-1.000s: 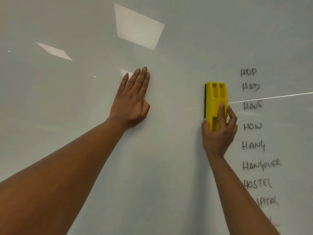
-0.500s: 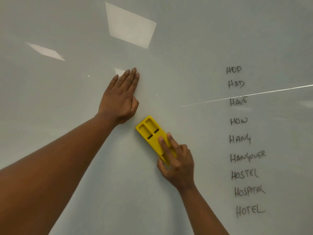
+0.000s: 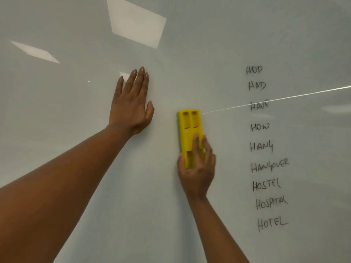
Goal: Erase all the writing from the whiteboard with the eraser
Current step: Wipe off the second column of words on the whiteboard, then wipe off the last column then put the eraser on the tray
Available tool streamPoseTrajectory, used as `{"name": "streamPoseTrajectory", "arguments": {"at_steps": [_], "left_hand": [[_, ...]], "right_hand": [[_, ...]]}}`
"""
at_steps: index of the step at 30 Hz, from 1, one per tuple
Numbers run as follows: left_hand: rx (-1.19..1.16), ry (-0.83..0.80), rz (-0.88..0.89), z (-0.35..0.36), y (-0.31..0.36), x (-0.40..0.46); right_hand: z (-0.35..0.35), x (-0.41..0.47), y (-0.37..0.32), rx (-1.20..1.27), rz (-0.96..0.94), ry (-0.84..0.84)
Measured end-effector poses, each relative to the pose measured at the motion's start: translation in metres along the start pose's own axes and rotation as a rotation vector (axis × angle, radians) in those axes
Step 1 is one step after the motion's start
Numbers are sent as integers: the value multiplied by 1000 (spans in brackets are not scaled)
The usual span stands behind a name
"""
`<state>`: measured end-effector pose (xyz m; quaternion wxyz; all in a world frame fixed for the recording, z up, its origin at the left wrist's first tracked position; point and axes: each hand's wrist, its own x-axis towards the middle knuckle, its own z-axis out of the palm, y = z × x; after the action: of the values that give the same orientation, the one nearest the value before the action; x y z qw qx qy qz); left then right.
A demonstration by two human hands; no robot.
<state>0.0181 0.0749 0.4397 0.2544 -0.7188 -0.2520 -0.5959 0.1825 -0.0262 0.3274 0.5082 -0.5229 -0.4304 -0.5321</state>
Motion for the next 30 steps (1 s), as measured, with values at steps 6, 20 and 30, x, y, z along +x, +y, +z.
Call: {"name": "streamPoseTrajectory", "arguments": {"at_steps": [6,20,30], "left_hand": [[59,-8,-1,4,0,-3],[95,70,54,14,53,14],[56,22,-55,47,107,38]], "right_hand": [[-8,-48,6,35,-307,-130],[-34,-8,110,35,-354,-47],[-42,65,129,47,-316,-12]]}}
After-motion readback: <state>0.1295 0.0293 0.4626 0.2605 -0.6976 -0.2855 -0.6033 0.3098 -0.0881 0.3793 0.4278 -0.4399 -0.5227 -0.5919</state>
